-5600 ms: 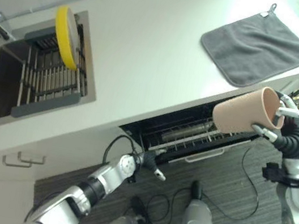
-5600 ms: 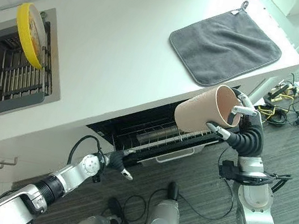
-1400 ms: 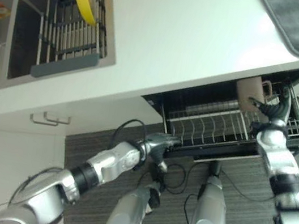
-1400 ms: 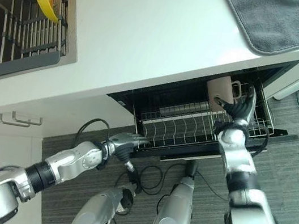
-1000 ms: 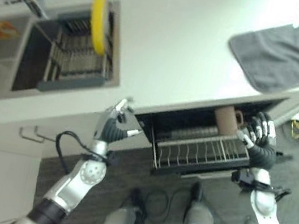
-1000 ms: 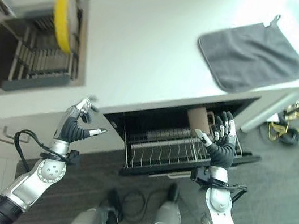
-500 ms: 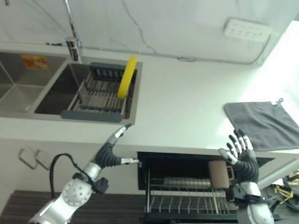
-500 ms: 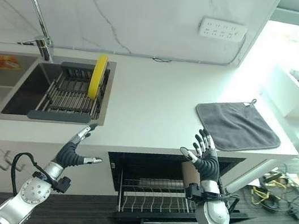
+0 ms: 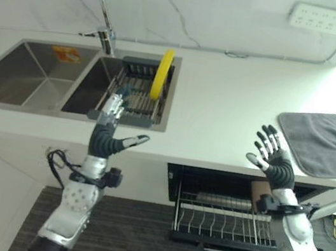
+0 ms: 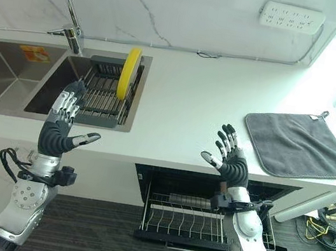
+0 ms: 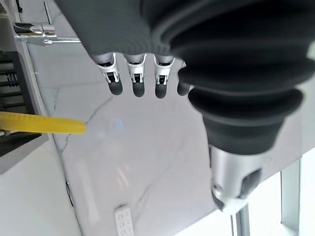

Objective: Place the dishes in the dishwasher.

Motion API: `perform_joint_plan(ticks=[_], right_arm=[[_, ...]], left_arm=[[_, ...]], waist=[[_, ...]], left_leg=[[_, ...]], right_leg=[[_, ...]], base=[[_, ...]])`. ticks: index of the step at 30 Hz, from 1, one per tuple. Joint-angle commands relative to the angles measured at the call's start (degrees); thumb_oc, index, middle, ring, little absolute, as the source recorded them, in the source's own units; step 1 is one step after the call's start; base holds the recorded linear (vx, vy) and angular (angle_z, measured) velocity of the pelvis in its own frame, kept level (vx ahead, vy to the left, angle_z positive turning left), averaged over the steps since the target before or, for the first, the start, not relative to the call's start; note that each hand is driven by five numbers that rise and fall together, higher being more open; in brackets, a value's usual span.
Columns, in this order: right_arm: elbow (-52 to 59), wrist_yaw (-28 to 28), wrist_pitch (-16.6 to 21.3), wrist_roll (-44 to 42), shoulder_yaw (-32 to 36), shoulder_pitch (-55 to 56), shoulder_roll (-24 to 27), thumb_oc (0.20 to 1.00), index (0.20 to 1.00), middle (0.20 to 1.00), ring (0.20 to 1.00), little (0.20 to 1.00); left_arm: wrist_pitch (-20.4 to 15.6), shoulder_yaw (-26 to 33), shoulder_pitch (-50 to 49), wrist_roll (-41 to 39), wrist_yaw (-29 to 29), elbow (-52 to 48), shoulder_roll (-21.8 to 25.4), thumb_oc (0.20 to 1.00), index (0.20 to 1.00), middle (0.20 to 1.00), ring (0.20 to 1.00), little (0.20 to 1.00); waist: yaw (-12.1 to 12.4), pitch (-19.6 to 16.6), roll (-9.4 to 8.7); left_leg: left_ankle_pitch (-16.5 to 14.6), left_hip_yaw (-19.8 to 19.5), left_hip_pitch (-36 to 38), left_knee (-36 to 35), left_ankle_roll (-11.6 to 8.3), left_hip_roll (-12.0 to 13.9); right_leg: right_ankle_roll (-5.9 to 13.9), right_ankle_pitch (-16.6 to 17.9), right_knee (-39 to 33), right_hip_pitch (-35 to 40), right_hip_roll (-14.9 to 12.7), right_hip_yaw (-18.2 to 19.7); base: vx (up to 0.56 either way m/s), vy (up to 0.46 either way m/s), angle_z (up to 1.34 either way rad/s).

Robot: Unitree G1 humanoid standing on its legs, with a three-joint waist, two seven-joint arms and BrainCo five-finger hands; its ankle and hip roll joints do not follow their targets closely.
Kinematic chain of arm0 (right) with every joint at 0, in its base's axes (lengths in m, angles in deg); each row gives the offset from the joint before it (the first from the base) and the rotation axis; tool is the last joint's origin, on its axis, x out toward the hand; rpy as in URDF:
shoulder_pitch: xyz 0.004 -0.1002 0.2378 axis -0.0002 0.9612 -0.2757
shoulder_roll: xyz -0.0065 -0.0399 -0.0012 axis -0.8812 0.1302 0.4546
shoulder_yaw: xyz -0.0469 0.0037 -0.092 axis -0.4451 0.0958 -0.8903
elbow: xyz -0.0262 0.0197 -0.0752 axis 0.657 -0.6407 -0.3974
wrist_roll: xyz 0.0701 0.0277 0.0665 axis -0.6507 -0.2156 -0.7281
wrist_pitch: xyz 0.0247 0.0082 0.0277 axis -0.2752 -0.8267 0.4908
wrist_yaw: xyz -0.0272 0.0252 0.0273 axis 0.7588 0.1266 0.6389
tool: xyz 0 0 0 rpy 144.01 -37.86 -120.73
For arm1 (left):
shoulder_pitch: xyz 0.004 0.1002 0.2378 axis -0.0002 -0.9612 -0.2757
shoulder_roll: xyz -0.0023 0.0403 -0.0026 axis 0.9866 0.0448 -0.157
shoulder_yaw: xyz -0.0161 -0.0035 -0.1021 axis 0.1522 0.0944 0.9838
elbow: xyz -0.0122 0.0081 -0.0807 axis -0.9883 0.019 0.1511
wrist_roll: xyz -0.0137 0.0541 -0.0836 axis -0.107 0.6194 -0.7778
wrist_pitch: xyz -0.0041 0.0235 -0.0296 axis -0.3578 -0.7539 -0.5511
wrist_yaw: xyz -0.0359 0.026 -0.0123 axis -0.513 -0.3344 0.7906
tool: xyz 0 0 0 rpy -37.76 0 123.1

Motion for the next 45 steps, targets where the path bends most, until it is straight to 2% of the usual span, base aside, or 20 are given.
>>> perform_joint_plan(ticks=[1,9,10,14,19,25,27,29,31,32,33,34,35,36,37,38,41,43,44,45], right_arm=[[4.6,-2.4,3.6,-1.0,0.7,-4.0,0.8,1.0,1.0,1.0,1.0,1.0],[5.2,-1.7,10.0,7.4,2.0,-5.4,2.5,1.0,1.0,1.0,1.0,1.0],[-1.3,-9.0,12.3,-8.8,9.4,-8.0,0.7,1.0,1.0,1.0,1.0,1.0],[-2.6,-9.3,13.7,-8.8,7.0,-9.6,-0.3,1.0,1.0,1.0,1.0,1.0],[-2.7,-3.8,16.5,-5.4,5.8,-10.4,-1.3,1.0,1.0,1.0,1.0,1.0],[-3.6,-3.7,11.7,-0.9,4.8,-11.5,-0.4,1.0,1.0,1.0,1.0,1.0],[-3.2,-1.7,12.4,-2.3,5.7,-12.1,2.0,1.0,1.0,1.0,1.0,1.0],[-3.6,-1.2,13.7,-4.1,6.3,-13.3,2.2,1.0,1.0,1.0,1.0,1.0],[-1.9,-1.9,14.8,-3.6,6.5,-13.8,2.9,1.0,1.0,1.0,1.0,1.0],[-1.7,-1.6,14.2,-2.9,6.7,-14.3,3.5,1.0,1.0,1.0,1.0,1.0],[-1.4,-0.8,13.2,-2.6,7.9,-15.0,4.4,1.0,1.0,1.0,1.0,1.0],[-1.5,-0.6,12.8,-2.8,8.6,-14.5,4.1,1.0,1.0,1.0,1.0,1.0],[-0.7,-3.0,11.7,-4.8,11.0,-11.9,2.6,1.0,1.0,1.0,1.0,1.0],[-0.3,-5.3,11.2,-5.5,11.7,-10.8,1.8,1.0,1.0,1.0,1.0,1.0],[0.7,-6.6,10.6,-6.3,12.0,-9.9,1.5,1.0,1.0,1.0,1.0,1.0],[1.5,-4.7,13.0,-5.9,10.9,-8.6,0.3,1.0,1.0,1.0,1.0,1.0],[1.9,-4.8,13.3,-5.5,10.2,-7.1,-0.7,1.0,1.0,1.0,1.0,1.0],[0.2,-5.5,13.6,-4.7,9.2,-7.1,-0.8,1.0,1.0,1.0,1.0,1.0],[-1.3,-4.7,15.8,-4.7,8.6,-7.7,-0.1,1.0,1.0,1.0,1.0,1.0],[-0.9,-5.0,15.3,-5.1,9.2,-7.4,0.3,1.0,1.0,1.0,1.0,1.0]], left_arm=[[-3.6,2.1,2.6,-2.9,-0.1,-2.2,2.1,1.0,1.0,1.0,1.0,1.0],[-3.6,1.7,4.0,-11.4,-8.6,-2.6,1.5,1.0,1.0,1.0,1.0,1.0],[10.3,0.7,14.2,-24.4,-23.8,4.4,-0.6,1.0,1.0,1.0,1.0,1.0],[9.5,-1.0,15.6,-24.5,-21.9,5.5,-0.2,1.0,1.0,1.0,1.0,1.0],[9.9,-1.7,15.8,-24.9,-20.3,6.0,-0.9,1.0,1.0,1.0,1.0,1.0],[9.6,-0.9,14.0,-25.9,-20.0,4.9,-1.4,1.0,1.0,1.0,1.0,1.0],[9.8,-0.1,12.3,-26.0,-21.7,3.8,-1.1,1.0,1.0,1.0,1.0,1.0],[9.3,-0.5,12.9,-25.3,-21.1,3.2,-1.2,1.0,1.0,1.0,1.0,1.0],[8.0,0.3,13.0,-24.2,-20.9,2.3,-0.8,1.0,1.0,1.0,1.0,1.0],[8.2,0.2,13.4,-24.3,-21.5,2.5,-0.4,1.0,1.0,1.0,1.0,1.0],[9.3,-1.1,14.5,-24.9,-22.4,3.5,0.9,1.0,1.0,1.0,1.0,1.0],[10.5,-1.5,14.6,-24.9,-22.8,4.0,1.2,1.0,1.0,1.0,1.0,1.0],[12.7,-2.2,14.4,-25.4,-22.9,4.6,1.6,1.0,1.0,1.0,1.0,1.0],[12.7,-1.7,13.5,-24.6,-22.5,4.1,1.4,1.0,1.0,1.0,1.0,1.0],[12.2,-0.5,11.6,-24.3,-22.9,3.6,1.5,1.0,1.0,1.0,1.0,1.0],[12.9,0.8,11.6,-24.0,-23.7,3.0,2.0,1.0,1.0,1.0,1.0,1.0],[13.0,-0.4,13.4,-23.2,-23.3,4.4,2.2,1.0,1.0,1.0,1.0,1.0],[14.1,-1.0,14.0,-22.8,-22.3,3.7,1.2,1.0,1.0,1.0,1.0,1.0],[13.5,-1.7,12.6,-22.3,-22.0,3.7,0.4,1.0,1.0,1.0,1.0,1.0],[12.9,-1.8,12.4,-22.7,-22.1,4.4,0.6,1.0,1.0,1.0,1.0,1.0]], waist=[[0.1,-0.8,-1.06],[0.3,-1.4,-1.4],[-2.3,-0.3,-0.16],[-2.5,-0.9,0.28],[-1.8,-1.8,-0.11],[-0.8,-2.2,0.0],[-0.1,-1.6,-2.08],[0.0,-0.5,-1.99],[-1.1,0.8,0.93],[-1.5,1.2,1.29],[-2.8,2.1,1.31],[-3.2,2.1,0.91],[-4.1,2.4,0.2],[-4.2,2.5,0.04],[-3.4,2.3,0.31],[-2.6,1.6,1.29],[-3.2,1.2,1.11],[-2.9,0.9,0.09],[-2.4,-0.1,-0.3],[-2.7,-0.4,-0.4]], left_leg=[[0.5,0.1,-0.2,0.5,-1.56,2.9],[-0.1,-0.5,0.6,0.0,-1.27,2.5],[-2.7,0.1,-1.5,0.1,1.75,-4.0],[-2.6,-1.2,-0.6,-0.8,1.96,-4.3],[-2.4,-1.5,-0.6,-0.6,2.13,-4.7],[-3.2,-3.5,-1.2,1.6,2.21,-6.4],[-7.3,-3.2,-5.3,13.4,2.89,-6.3],[-5.1,-5.5,-7.0,16.7,1.61,-1.2],[0.6,-11.6,-6.2,15.0,-1.53,7.6],[0.9,-11.6,-6.3,14.8,-2.16,9.0],[-3.3,-8.7,-5.4,13.9,-2.88,9.1],[-4.3,-7.8,-5.5,13.5,-2.82,8.4],[-6.8,-7.1,-5.4,13.6,-2.06,4.7],[-7.4,-6.2,-4.3,13.1,-1.63,3.6],[-6.9,-1.8,-3.3,11.5,-1.08,3.5],[-5.1,2.9,-2.9,7.1,2.16,1.1],[-5.2,4.4,-3.0,6.3,3.23,-0.8],[-5.1,3.7,-3.4,6.7,3.06,-2.6],[-3.7,3.9,-2.7,4.8,2.08,-3.1],[-3.5,4.3,-2.4,4.4,1.98,-3.2]], right_leg=[[0.22,-2.9,6.4,-1.6,-2.0,2.1],[0.7,-2.3,5.7,-1.2,-2.0,2.6],[-1.45,-3.1,7.2,-6.1,3.6,3.6],[-0.84,-2.9,7.0,-6.2,3.6,4.7],[-1.38,-3.1,4.7,-4.0,4.2,5.6],[-2.61,-4.0,4.5,-2.9,5.6,7.5],[-3.37,-4.8,8.4,-3.6,3.8,7.9],[-3.58,-6.5,12.9,-5.2,2.3,8.6],[-0.97,-9.5,21.6,-10.7,-2.5,13.1],[-0.29,-10.0,23.4,-12.1,-3.8,14.0],[3.44,-6.1,22.4,-13.1,-9.7,14.1],[5.23,-2.8,19.6,-12.4,-12.2,14.0],[6.0,5.8,14.6,-13.3,-15.4,14.7],[5.82,7.6,15.1,-14.6,-15.3,14.2],[5.64,5.4,15.2,-13.7,-14.1,9.7],[3.3,0.3,23.7,-14.8,-8.1,4.3],[1.09,-4.6,25.8,-14.4,-1.5,2.8],[-1.26,-6.3,18.7,-10.8,1.7,2.4],[-1.86,-5.0,11.1,-7.0,2.3,1.7],[-1.78,-4.5,9.7,-6.4,2.4,2.1]], base=[[0.02,-0.016,0.08],[0.01,-0.01,0.01],[-0.04,0.026,0.0],[-0.06,0.009,-0.01],[-0.03,-0.029,-0.08],[0.0,0.032,-0.03],[-0.06,0.262,-0.21],[-0.12,0.652,-0.27],[-0.1,1.15,-0.54],[-0.07,1.256,-0.85],[0.01,0.943,-0.82],[0.04,0.983,-0.48],[0.02,0.53,-0.18],[-0.04,0.495,-0.14],[-0.17,0.676,-0.92],[-0.17,0.632,-0.94],[-0.05,0.287,-0.68],[0.05,0.065,-0.21],[0.07,0.011,-0.41],[0.07,0.012,-0.17]])
